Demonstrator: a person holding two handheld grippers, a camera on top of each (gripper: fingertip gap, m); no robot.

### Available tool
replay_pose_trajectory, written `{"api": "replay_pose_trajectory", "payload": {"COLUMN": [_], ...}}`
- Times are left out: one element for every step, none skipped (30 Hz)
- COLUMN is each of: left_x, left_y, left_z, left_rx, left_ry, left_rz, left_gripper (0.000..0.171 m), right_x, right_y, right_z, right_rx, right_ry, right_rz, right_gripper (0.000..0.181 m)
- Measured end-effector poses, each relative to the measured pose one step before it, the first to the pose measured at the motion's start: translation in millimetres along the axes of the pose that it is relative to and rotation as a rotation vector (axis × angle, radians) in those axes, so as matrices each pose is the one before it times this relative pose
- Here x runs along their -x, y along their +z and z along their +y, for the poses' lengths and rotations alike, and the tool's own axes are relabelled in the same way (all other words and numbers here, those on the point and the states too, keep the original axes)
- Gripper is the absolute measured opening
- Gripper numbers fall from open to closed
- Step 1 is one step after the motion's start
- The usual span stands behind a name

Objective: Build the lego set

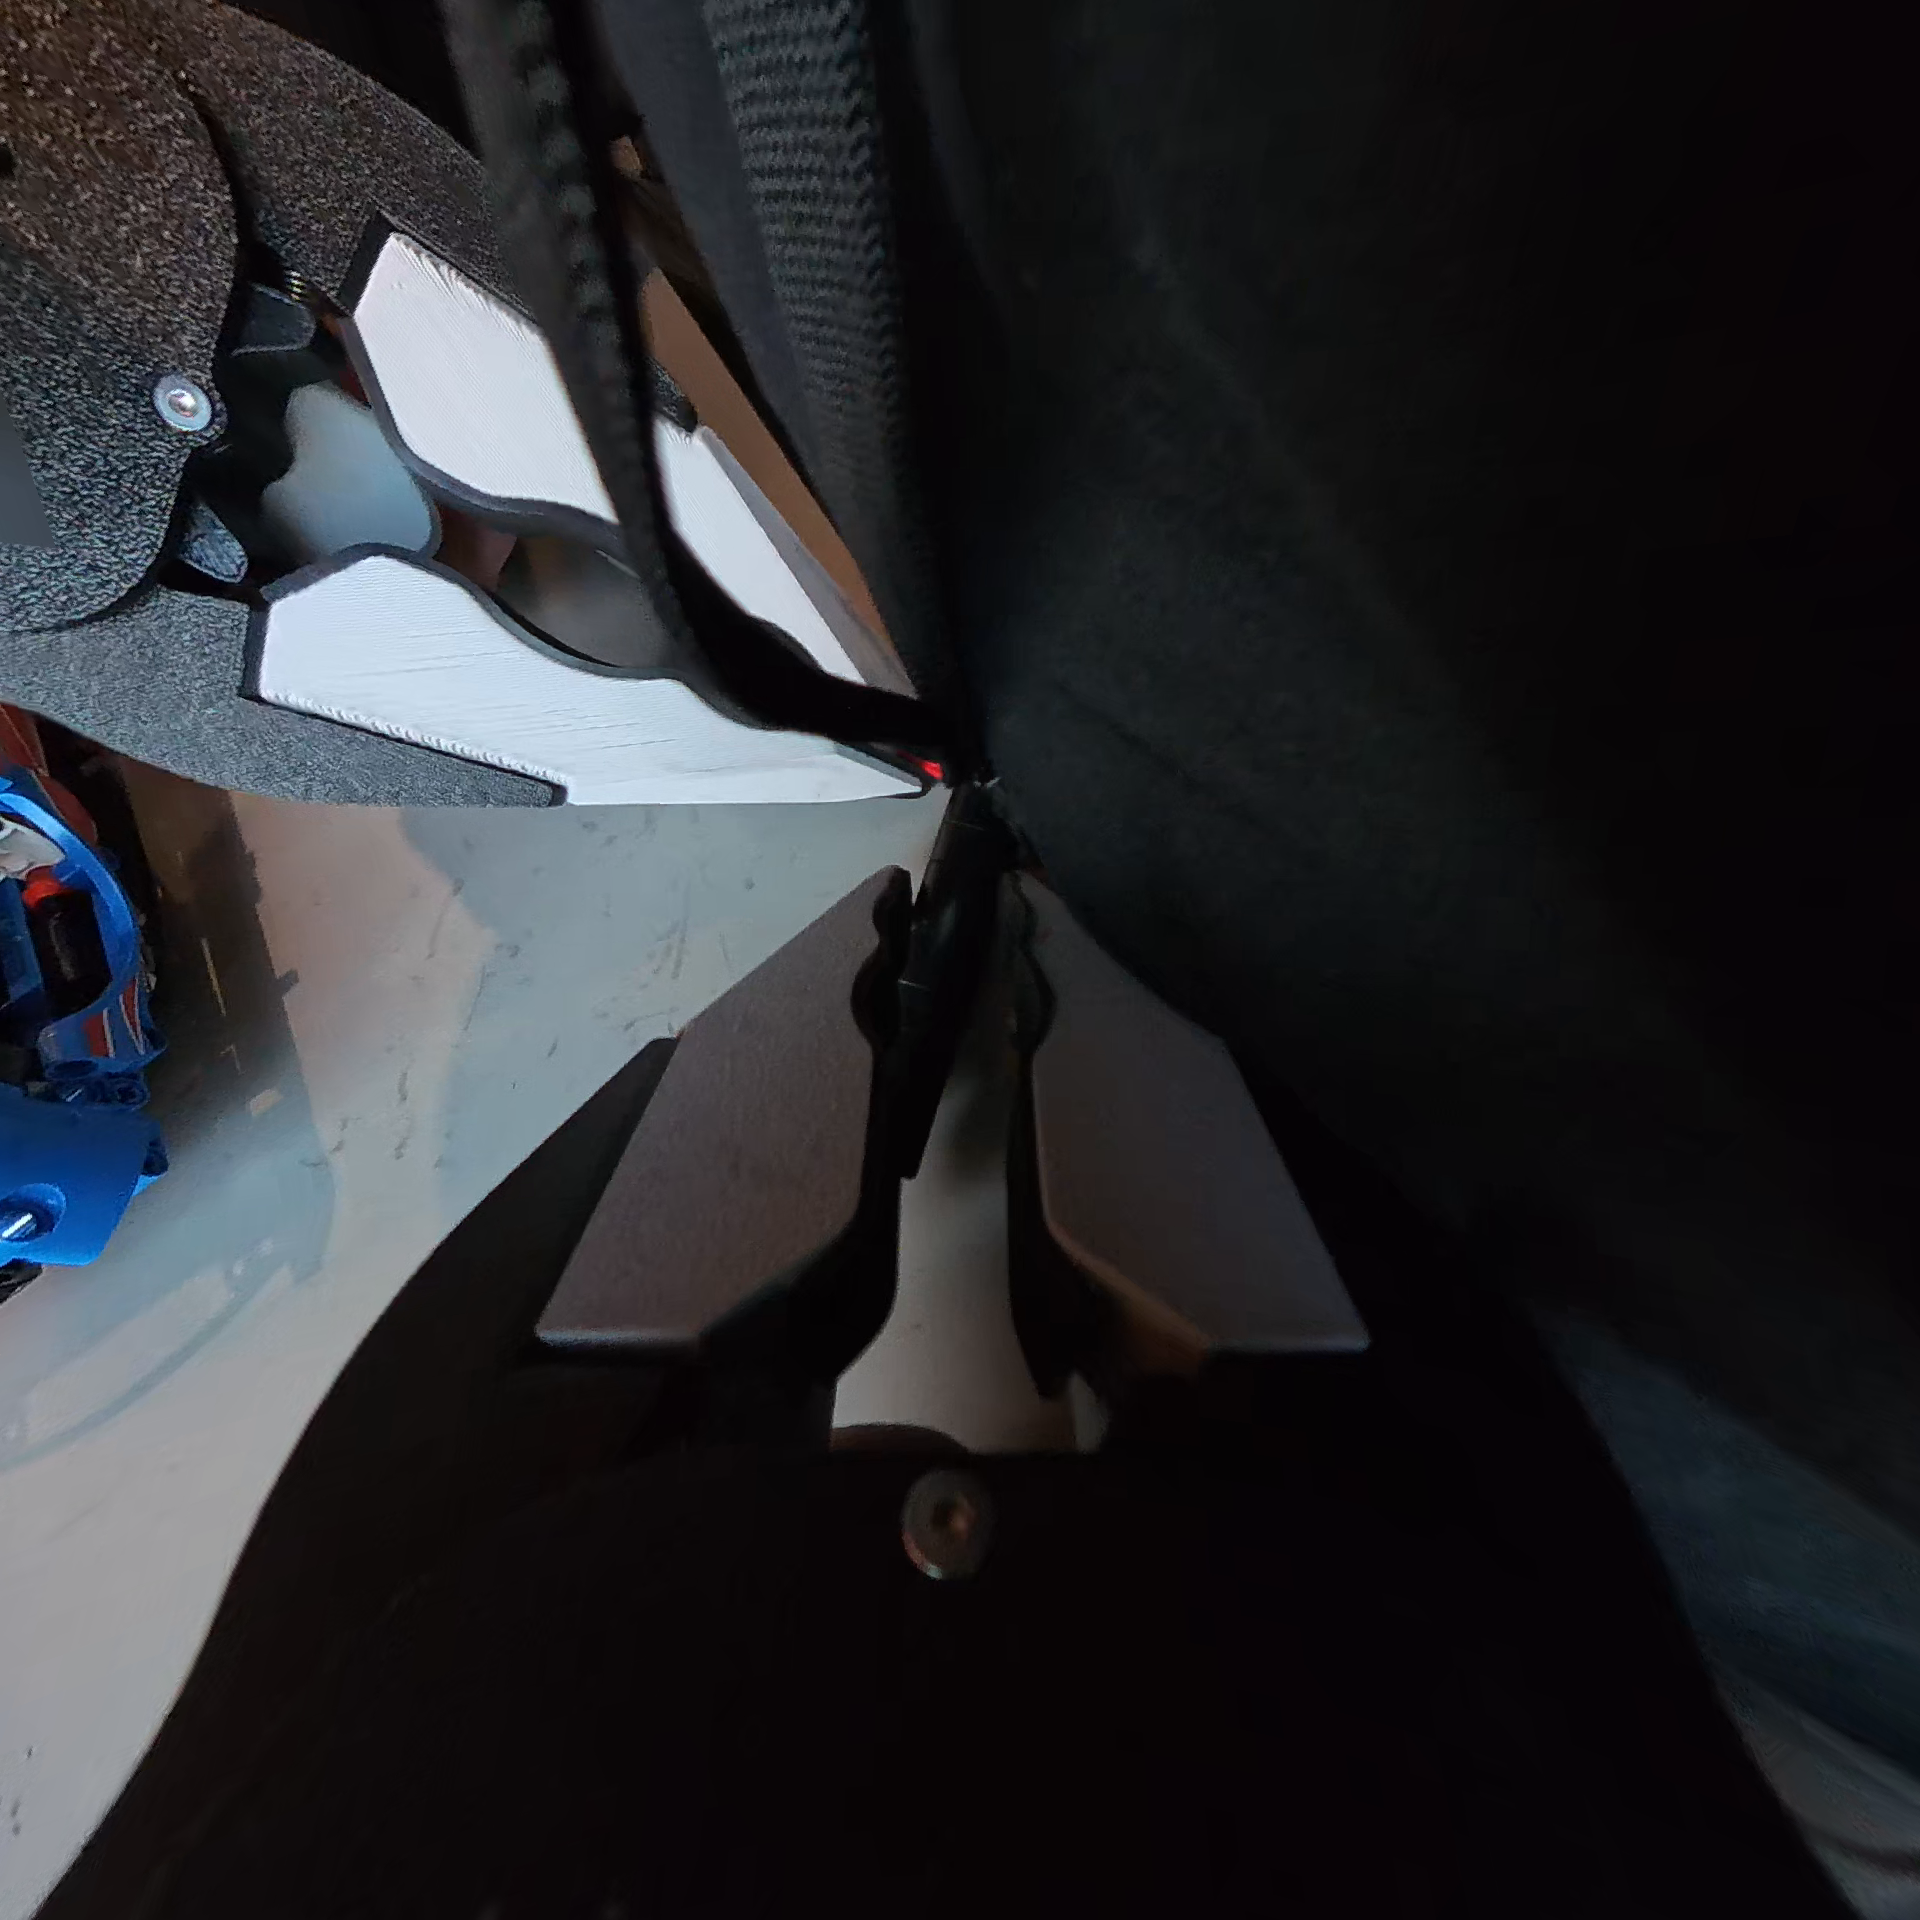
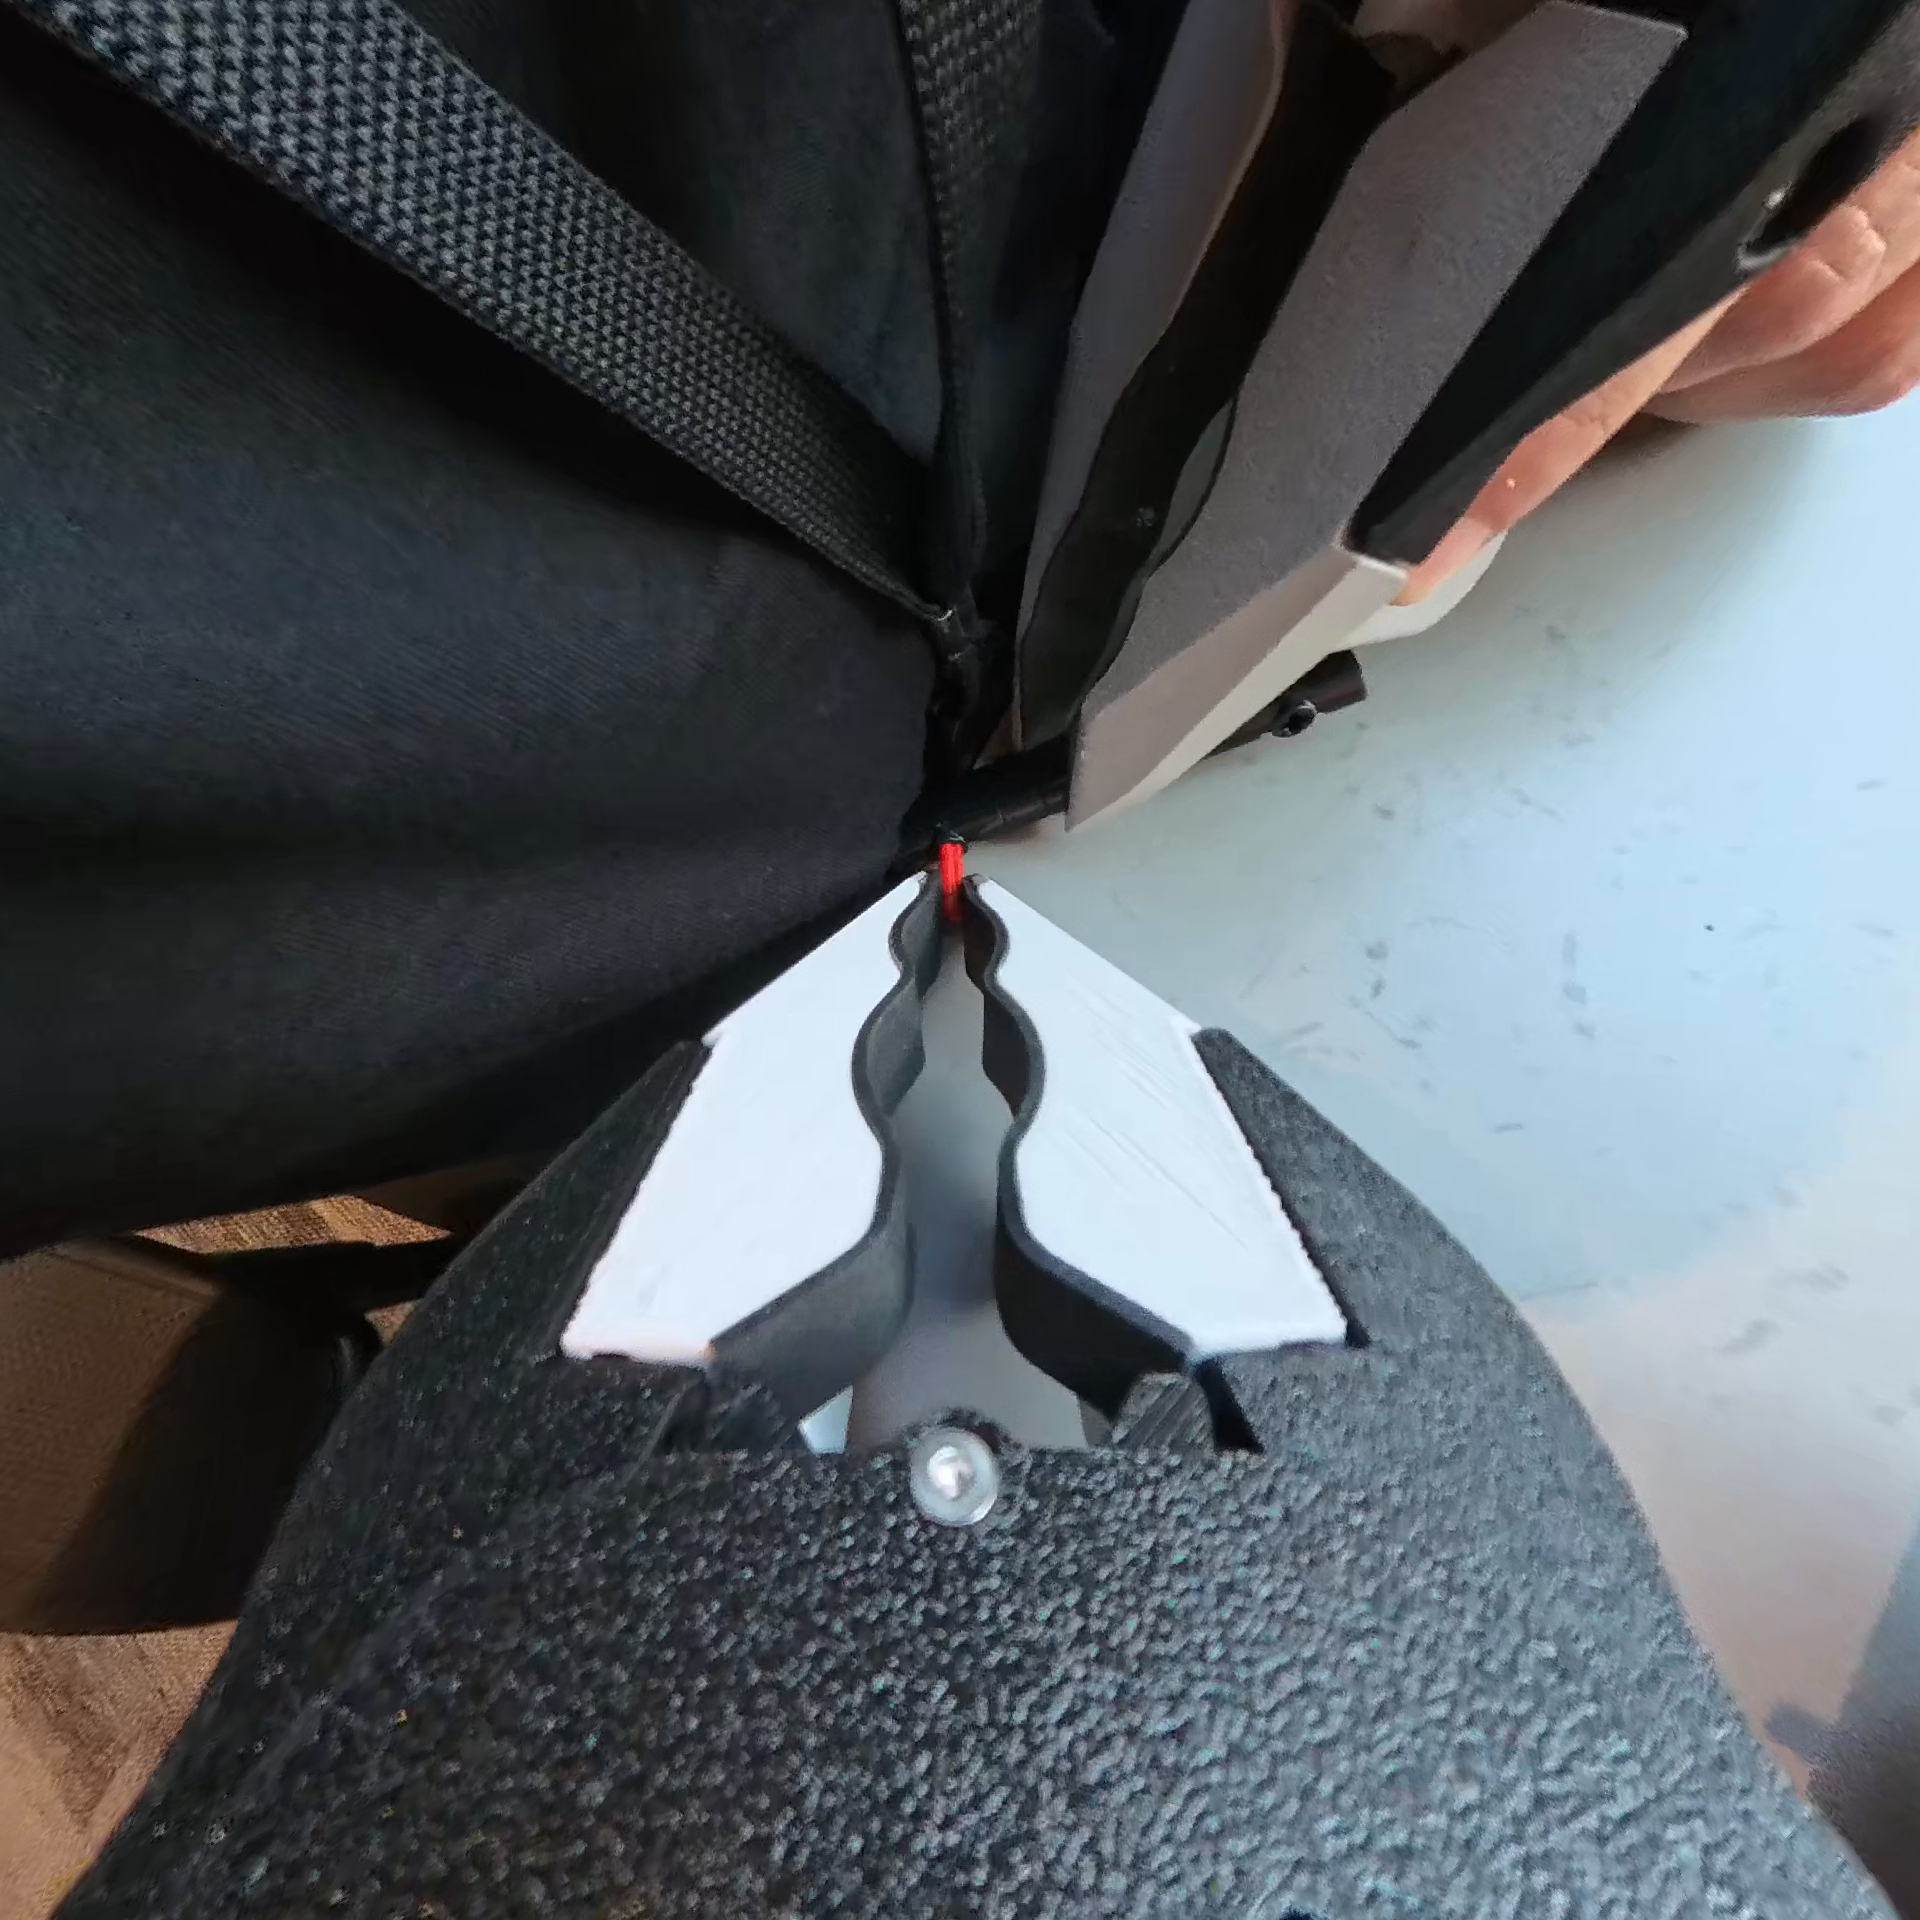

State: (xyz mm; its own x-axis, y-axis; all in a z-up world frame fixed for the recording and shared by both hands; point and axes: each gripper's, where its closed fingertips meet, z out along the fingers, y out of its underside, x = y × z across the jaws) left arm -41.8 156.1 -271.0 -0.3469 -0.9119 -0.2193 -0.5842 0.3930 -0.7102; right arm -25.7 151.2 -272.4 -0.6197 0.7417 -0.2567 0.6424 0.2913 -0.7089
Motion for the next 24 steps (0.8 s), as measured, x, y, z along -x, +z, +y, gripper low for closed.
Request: {"api": "replay_pose_trajectory", "payload": {"left_x": [-0.16, -0.15, -0.17, -0.14, -0.17, -0.14, -0.23, -0.42, -0.64, -0.03, 0.03, -0.05, 0.02, -0.07, 0.00, -0.02, -0.12, -0.01, 0.00, -0.01, -0.04, -0.10, -0.09, 0.02], "left_y": [0.02, -0.01, -0.08, 0.00, -0.04, 0.00, 0.03, 0.03, 0.10, 0.02, -0.05, 0.01, 0.14, -0.01, 0.01, 0.07, 0.05, 0.02, 0.01, -0.02, 0.07, -0.08, -0.01, 0.02], "left_z": [-0.13, 0.01, 0.07, -0.11, 0.03, 0.06, -0.05, -0.14, -0.21, -0.02, 0.02, -0.02, -0.09, 0.01, -0.01, 0.07, -0.01, 0.05, -0.05, -0.09, 0.04, 0.04, 0.01, -0.04], "left_rx": [-0.00030, 0.00010, 0.00007, -0.00013, -0.00026, -0.00015, -0.00012, -0.00114, -0.00069, -0.00016, -0.00001, -0.00042, -0.00065, 0.00032, -0.00035, -0.00028, -0.00040, -0.00048, -0.00004, -0.00020, -0.00018, 0.00018, 0.00008, -0.00002], "left_ry": [-0.0007, -0.0004, -0.0008, -0.0014, -0.0025, -0.0035, -0.0023, -0.0018, -0.0017, -0.0027, -0.0013, -0.0004, 0.0011, 0.0005, -0.0033, -0.0026, -0.0037, -0.0048, -0.0007, 0.0008, -0.0019, -0.0022, 0.0000, 0.0007], "left_rz": [0.0019, 0.0009, 0.0005, 0.0014, 0.0036, 0.0045, 0.0037, 0.0051, 0.0057, 0.0027, 0.0021, 0.0008, -0.0011, 0.0001, 0.0029, 0.0033, 0.0051, 0.0051, 0.0029, 0.0021, 0.0031, 0.0026, 0.0006, -0.0005], "left_gripper": [0.015, 0.015, 0.015, 0.014, 0.014, 0.014, 0.014, 0.013, 0.012, 0.012, 0.012, 0.012, 0.012, 0.012, 0.012, 0.013, 0.013, 0.013, 0.013, 0.013, 0.013, 0.013, 0.013, 0.012], "right_x": [0.04, -0.06, -0.03, 0.03, -0.09, -0.10, -0.03, -0.21, -0.01, -0.15, 0.07, 0.12, 0.20, -0.11, -0.02, -0.15, 0.10, 0.12, 0.15, 0.10, -0.01, -0.03, 0.01, -0.03], "right_y": [0.19, 0.15, 0.00, 0.09, 0.07, 0.02, -0.10, -0.05, 0.05, 0.02, 0.11, -0.12, -0.07, 0.19, 0.15, -0.06, 0.03, 0.10, -0.04, 0.14, 0.17, 0.08, 0.13, 0.14], "right_z": [-0.04, -0.06, -0.13, -0.05, -0.05, 0.05, 0.08, 0.06, 0.04, 0.18, 0.30, 0.11, -0.10, -0.07, -0.16, -0.26, -0.17, -0.27, -0.14, -0.08, -0.19, -0.15, 0.00, 0.03], "right_rx": [0.0015, 0.0009, 0.0010, 0.0005, 0.0002, 0.0016, 0.0097, 0.0223, 0.0313, 0.0272, 0.0101, -0.0062, -0.0075, -0.0014, -0.0059, -0.0165, -0.0168, -0.0094, -0.0019, 0.0035, 0.0084, 0.0094, 0.0093, 0.0108], "right_ry": [-0.0069, 0.0011, 0.0063, 0.0050, 0.0123, 0.0205, 0.0124, -0.0129, -0.0264, -0.0262, -0.0114, -0.0004, -0.0121, -0.0164, 0.0036, 0.0140, 0.0121, 0.0045, 0.0006, 0.0011, 0.0059, 0.0062, 0.0045, -0.0050], "right_rz": [-0.0004, 0.0011, 0.0023, 0.0050, 0.0042, 0.0023, 0.0067, 0.0182, 0.0194, 0.0132, 0.0009, -0.0080, -0.0050, -0.0056, -0.0221, -0.0313, -0.0298, -0.0239, -0.0187, -0.0173, -0.0156, -0.0093, -0.0007, 0.0116], "right_gripper": [0.002, 0.002, 0.002, 0.002, 0.002, 0.003, 0.002, 0.002, 0.002, 0.002, 0.002, 0.003, 0.003, 0.003, 0.002, 0.002, 0.002, 0.002, 0.002, 0.002, 0.002, 0.002, 0.002, 0.002]}}
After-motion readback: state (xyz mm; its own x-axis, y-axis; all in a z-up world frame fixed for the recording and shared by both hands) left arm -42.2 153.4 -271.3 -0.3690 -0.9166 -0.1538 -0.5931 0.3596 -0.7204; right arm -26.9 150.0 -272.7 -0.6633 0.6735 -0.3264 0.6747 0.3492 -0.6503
